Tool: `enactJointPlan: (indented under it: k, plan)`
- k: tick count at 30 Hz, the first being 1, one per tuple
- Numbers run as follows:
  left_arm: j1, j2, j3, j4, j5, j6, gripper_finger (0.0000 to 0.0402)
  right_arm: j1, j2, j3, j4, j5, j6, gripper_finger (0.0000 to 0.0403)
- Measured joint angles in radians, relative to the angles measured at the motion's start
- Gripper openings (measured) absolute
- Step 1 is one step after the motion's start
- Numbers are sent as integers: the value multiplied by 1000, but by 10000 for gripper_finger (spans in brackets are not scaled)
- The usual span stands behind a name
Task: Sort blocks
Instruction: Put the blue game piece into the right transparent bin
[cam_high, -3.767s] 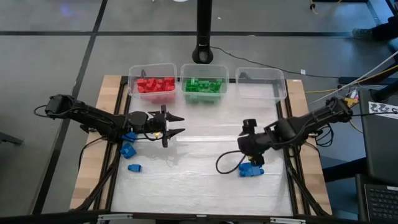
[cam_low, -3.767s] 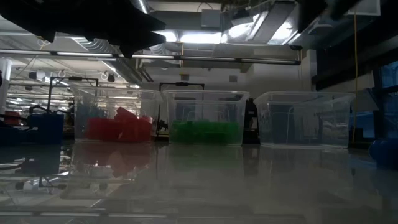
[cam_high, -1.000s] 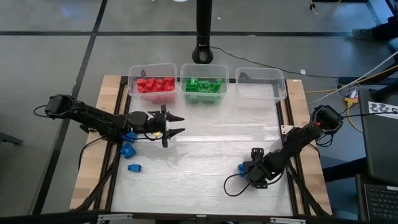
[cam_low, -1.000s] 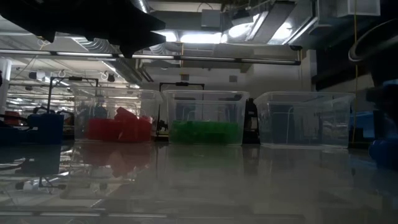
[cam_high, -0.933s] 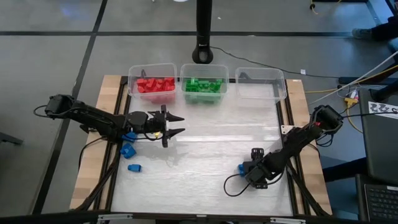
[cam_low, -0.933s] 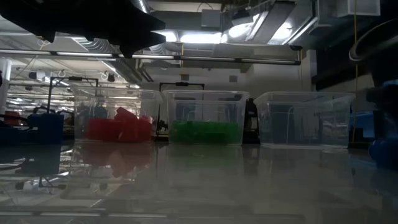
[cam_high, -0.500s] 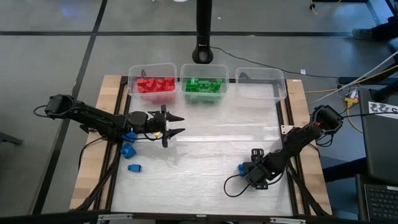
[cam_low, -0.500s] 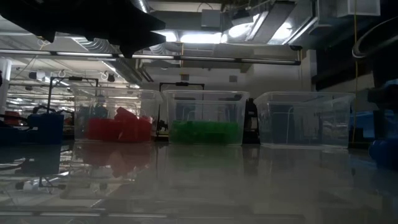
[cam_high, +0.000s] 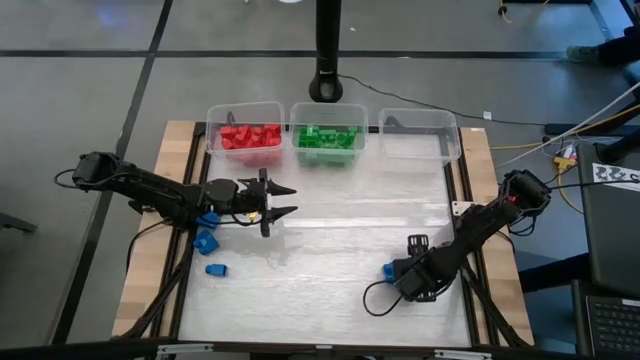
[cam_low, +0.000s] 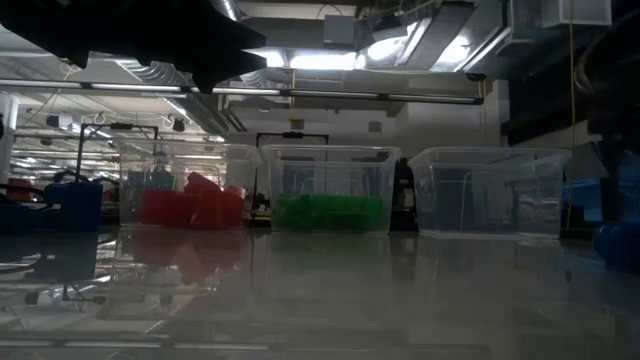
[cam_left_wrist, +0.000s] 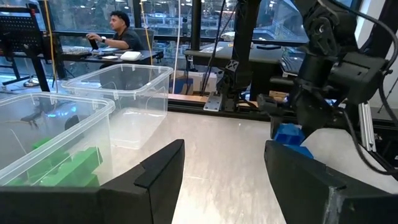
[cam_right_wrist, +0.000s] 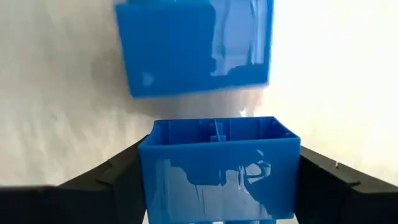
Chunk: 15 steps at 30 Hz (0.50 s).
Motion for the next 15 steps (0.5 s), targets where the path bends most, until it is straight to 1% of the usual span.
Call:
enactJointPlan:
  k: [2,9,15]
  plan:
    - [0,0,0,0,0,1,212,0,0,3,-32,0,-3,294]
    - [0,0,0,0,0,2,212,0,0,9,-41,8,-3,298]
    - [0,0,0,0,0,3,212,0,-2,9,-49,17,-4,295]
